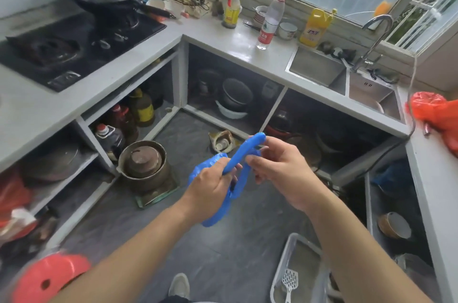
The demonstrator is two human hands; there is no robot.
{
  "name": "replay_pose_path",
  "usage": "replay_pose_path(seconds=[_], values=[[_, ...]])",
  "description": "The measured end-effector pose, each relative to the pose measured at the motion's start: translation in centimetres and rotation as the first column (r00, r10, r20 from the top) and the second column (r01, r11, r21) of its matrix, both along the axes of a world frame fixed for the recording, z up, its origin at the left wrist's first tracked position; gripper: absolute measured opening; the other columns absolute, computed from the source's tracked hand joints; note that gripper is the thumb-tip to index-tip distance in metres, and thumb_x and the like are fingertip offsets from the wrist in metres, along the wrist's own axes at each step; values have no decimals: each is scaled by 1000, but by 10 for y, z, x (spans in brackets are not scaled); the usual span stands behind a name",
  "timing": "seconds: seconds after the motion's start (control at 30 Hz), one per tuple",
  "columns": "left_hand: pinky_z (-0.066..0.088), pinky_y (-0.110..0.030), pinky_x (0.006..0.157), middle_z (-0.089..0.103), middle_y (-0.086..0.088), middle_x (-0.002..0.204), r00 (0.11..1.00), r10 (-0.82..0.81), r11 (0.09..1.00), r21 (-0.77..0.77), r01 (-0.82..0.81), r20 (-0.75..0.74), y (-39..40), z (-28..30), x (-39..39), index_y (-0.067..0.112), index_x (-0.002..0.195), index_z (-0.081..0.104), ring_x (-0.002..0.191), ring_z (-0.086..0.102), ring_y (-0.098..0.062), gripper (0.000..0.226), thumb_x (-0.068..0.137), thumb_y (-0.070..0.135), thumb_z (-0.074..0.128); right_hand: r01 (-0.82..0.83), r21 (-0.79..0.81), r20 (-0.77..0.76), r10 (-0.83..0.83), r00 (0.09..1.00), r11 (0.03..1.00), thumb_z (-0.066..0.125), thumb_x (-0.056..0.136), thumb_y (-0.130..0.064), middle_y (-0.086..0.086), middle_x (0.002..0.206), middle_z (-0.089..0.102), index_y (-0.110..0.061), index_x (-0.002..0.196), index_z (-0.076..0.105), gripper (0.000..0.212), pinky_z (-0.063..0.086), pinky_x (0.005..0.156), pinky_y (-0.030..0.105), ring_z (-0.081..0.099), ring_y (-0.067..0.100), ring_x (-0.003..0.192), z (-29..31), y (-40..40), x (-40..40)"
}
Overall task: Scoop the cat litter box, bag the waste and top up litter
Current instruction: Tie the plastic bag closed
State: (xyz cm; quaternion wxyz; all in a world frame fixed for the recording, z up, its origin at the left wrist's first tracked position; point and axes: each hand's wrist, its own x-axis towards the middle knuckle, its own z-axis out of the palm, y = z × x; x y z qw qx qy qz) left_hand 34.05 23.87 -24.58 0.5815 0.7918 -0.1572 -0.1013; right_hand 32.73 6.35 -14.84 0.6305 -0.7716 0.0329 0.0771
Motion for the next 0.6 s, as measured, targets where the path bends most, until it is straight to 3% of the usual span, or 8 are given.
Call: replay_pose_path(seconds=[0.13, 0.2, 0.3, 0.4, 0.5, 0.6], values=[[49, -35, 71, 66, 5, 74, 999, 45, 999, -21, -45, 23, 22, -1, 0, 48, 99, 55, 69, 61, -15, 18, 100, 40, 39, -47, -103, -6, 47, 999, 994, 70, 93, -12, 0, 67, 64, -17, 102, 75, 11, 48, 59, 35, 53, 21, 60, 6, 24, 20], [47, -32, 68, 64, 12, 70, 997, 68, 998, -14, -68, 28, 33, -2, 0, 49, 96, 53, 65, 59, -10, 16, 100, 45, 39, -72, -91, -2, 72, 997, 993, 69, 94, -9, 3, 66, 59, -16, 100, 76, 11, 47, 56, 34, 52, 21, 60, 7, 35, 30], [44, -28, 68, 61, 15, 67, 995, 95, 995, 20, -95, 10, 49, -5, 2, 34, 95, 58, 64, 56, -11, 20, 96, 29, 38, -204, -34, -29, 203, 979, 978, 66, 94, -3, 6, 70, 56, -15, 114, 73, 24, 47, 55, 32, 52, 20, 61, 8, 53, 43], [47, -42, 75, 62, -4, 73, 984, 174, 985, 24, -173, -46, 67, -10, 5, 20, 104, 62, 77, 59, -32, 37, 91, 43, 35, -315, 54, -47, 318, 947, 947, 65, 95, -1, 7, 73, 60, -18, 112, 75, 27, 50, 58, 33, 55, 20, 64, 8, 73, 56], [49, -50, 78, 66, -10, 76, 963, 263, 965, 33, -262, -56, 85, -15, 7, 21, 100, 64, 77, 61, -33, 54, 94, 62, 30, -293, 126, -32, 299, 954, 948, 67, 93, -3, 11, 76, 67, -19, 97, 80, 20, 49, 61, 38, 56, 27, 65, 4, 91, 75], [48, -51, 78, 63, -9, 72, 937, 345, 937, 77, -341, -47, 100, -13, 10, 13, 94, 66, 76, 60, -33, 70, 91, 71, 26, -348, 130, -25, 354, 935, 928, 68, 93, -3, 14, 78, 64, -13, 103, 77, 17, 50, 62, 39, 57, 28, 66, 2, 105, 96]])
